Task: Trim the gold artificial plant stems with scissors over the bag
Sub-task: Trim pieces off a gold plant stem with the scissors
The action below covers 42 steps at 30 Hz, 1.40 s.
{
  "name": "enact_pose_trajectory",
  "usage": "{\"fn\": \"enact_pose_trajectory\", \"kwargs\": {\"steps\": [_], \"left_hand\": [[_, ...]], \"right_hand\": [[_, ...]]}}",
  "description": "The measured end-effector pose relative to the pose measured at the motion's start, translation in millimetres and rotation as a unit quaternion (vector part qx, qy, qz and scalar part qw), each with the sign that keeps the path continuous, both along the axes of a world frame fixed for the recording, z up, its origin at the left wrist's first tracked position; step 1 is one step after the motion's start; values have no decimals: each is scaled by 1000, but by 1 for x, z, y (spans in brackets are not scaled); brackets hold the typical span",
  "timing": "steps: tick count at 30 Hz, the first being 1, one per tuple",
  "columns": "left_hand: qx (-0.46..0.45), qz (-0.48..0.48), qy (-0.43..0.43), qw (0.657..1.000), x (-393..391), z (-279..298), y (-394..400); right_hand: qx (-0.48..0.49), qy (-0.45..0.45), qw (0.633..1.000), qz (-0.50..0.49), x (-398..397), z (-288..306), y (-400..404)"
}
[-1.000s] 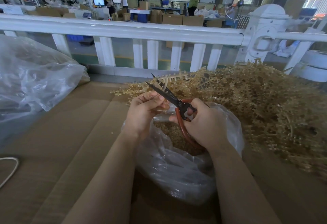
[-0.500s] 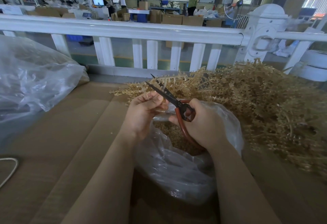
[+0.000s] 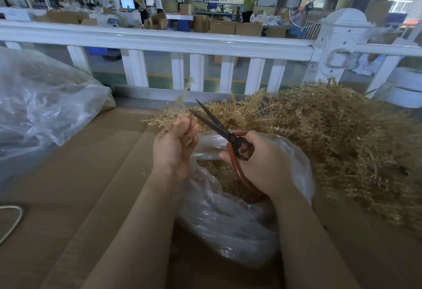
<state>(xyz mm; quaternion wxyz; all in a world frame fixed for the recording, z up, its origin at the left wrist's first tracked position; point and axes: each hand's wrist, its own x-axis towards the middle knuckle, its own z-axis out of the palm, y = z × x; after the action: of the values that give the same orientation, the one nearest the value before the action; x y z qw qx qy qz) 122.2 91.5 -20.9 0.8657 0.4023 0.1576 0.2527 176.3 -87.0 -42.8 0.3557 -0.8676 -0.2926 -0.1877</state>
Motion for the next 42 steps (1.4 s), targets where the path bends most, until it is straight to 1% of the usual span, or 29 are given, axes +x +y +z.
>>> {"fn": "enact_pose_trajectory", "kwargs": {"steps": [1, 2, 3, 5, 7, 9, 12, 14, 17, 20, 23, 31, 35, 39, 42], "left_hand": [[-19, 9, 4, 1000, 1, 0, 1], [-19, 10, 7, 1000, 2, -1, 2], [0, 2, 9, 1000, 1, -2, 2], [68, -20, 11, 997, 1, -3, 0], [123, -36, 5, 992, 0, -4, -6], [162, -44, 13, 986, 1, -4, -13], [239, -65, 42, 968, 2, -4, -20], [272, -83, 46, 958, 0, -3, -23], [304, -108, 27, 946, -3, -1, -24], [336, -117, 4, 934, -5, 0, -26], [359, -123, 2, 925, -6, 1, -28], [329, -174, 8, 928, -5, 0, -29], [329, -195, 9, 924, -5, -2, -27], [329, -201, 10, 923, -3, -6, -24], [328, -196, -6, 924, -2, -7, -22]], "right_hand": [[8, 7, 1000, -3, -1, 1, 0], [23, 20, 1000, -4, -1, 1, 0], [46, 40, 998, -5, -1, 3, 1], [118, 107, 987, 1, 0, 5, 3], [214, 180, 960, 32, 0, 9, 6], [285, 205, 934, 65, -1, 12, 7], [328, 214, 915, 95, -3, 15, 9], [336, 217, 910, 109, -5, 16, 12], [344, 227, 904, 117, -6, 18, 15], [334, 230, 908, 104, -5, 17, 15], [330, 225, 912, 97, -6, 18, 15], [347, 232, 900, 128, -8, 19, 13], [344, 234, 898, 144, -9, 19, 13], [337, 226, 904, 138, -8, 18, 14], [341, 220, 905, 126, -6, 18, 11]]}}
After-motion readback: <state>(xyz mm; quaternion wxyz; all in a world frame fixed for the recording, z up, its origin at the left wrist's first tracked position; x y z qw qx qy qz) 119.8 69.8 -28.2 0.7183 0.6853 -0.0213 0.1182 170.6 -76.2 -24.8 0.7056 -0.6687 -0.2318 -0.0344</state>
